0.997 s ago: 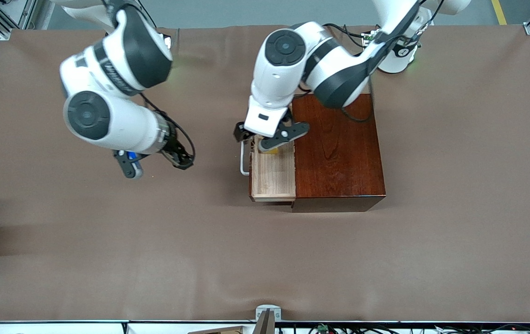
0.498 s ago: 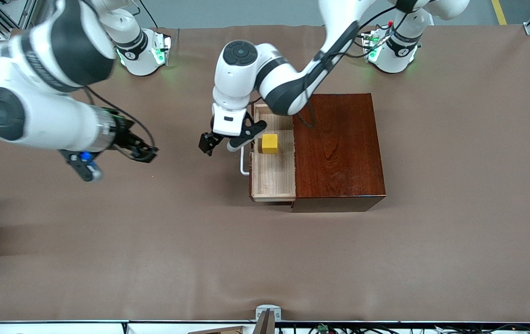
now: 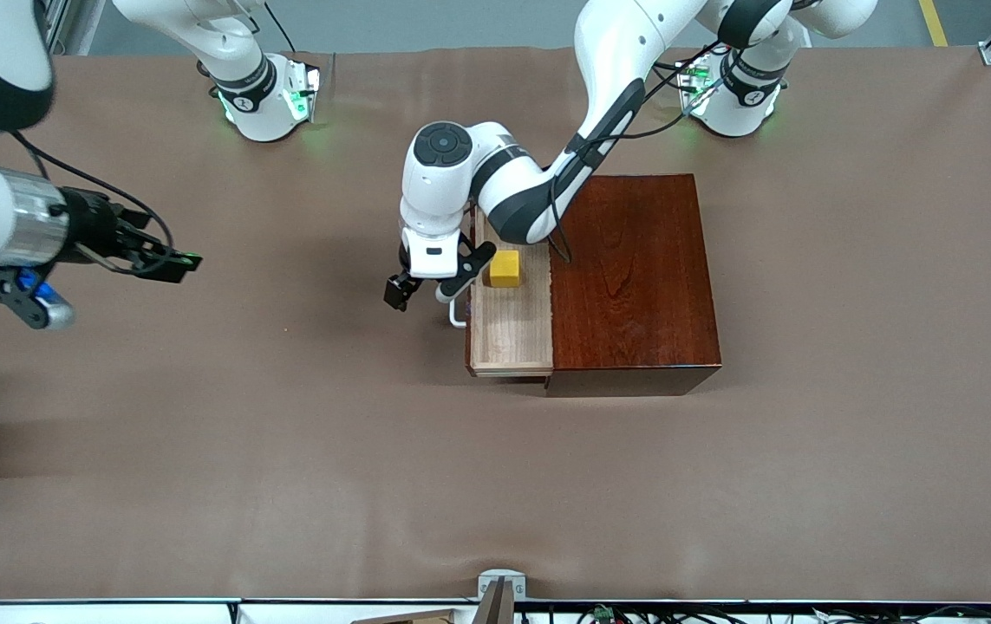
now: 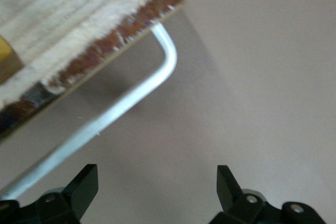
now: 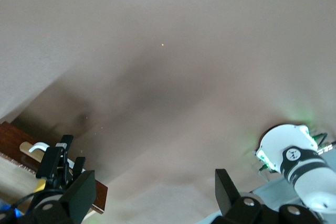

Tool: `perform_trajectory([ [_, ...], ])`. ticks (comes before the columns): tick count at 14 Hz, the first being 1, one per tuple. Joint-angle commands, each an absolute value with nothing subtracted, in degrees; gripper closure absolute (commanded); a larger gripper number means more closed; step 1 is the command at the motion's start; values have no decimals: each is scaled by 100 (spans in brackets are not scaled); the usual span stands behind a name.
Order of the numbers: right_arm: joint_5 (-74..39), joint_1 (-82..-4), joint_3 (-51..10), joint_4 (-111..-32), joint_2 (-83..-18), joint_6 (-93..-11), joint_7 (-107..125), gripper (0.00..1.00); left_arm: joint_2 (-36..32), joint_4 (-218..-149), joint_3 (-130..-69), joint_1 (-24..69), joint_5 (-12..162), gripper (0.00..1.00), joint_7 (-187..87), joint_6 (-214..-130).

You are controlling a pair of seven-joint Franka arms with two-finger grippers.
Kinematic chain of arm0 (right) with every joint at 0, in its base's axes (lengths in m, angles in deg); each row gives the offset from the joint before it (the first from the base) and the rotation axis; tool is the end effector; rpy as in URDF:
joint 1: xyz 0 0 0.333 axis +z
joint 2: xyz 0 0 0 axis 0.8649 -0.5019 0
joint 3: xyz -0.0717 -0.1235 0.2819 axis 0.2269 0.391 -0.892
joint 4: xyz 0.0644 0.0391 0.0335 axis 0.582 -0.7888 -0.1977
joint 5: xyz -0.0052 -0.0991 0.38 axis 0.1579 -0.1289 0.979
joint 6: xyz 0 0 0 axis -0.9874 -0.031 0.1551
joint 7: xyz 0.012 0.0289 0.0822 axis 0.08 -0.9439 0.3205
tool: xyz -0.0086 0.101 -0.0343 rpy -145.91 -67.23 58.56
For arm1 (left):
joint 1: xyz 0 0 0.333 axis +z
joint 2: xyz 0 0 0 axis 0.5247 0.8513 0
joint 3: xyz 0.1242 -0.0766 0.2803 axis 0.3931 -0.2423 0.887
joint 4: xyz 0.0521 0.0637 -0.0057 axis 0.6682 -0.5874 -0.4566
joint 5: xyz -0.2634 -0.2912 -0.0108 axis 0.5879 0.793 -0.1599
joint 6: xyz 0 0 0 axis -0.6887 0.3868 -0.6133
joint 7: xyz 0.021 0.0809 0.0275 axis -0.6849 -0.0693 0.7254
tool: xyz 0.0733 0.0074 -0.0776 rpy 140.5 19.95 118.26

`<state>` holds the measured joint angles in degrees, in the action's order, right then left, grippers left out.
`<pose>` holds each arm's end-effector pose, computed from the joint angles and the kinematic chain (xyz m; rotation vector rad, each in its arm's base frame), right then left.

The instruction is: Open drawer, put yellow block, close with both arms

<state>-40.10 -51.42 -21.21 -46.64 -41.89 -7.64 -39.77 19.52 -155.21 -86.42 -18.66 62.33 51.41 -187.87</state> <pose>0.5904 0.0778 0.5806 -2.8474 0.9624 0.5745 0.4591 -0.6274 0.3001 2.5826 1.2806 0.0424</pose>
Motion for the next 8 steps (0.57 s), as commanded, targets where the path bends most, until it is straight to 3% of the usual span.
perform_trajectory([
  [1, -4226, -5853, -2776, -4714, -3910, -728, -3331, 0, 1987, -15353, -8624, -1854, 6139, 0, 5323, -18316],
  [8, -5159, -6171, -3209, -4819, -3119, -729, -1089, 0, 1812, -15361, -8536, -1555, 6148, 0, 5604, -17007],
])
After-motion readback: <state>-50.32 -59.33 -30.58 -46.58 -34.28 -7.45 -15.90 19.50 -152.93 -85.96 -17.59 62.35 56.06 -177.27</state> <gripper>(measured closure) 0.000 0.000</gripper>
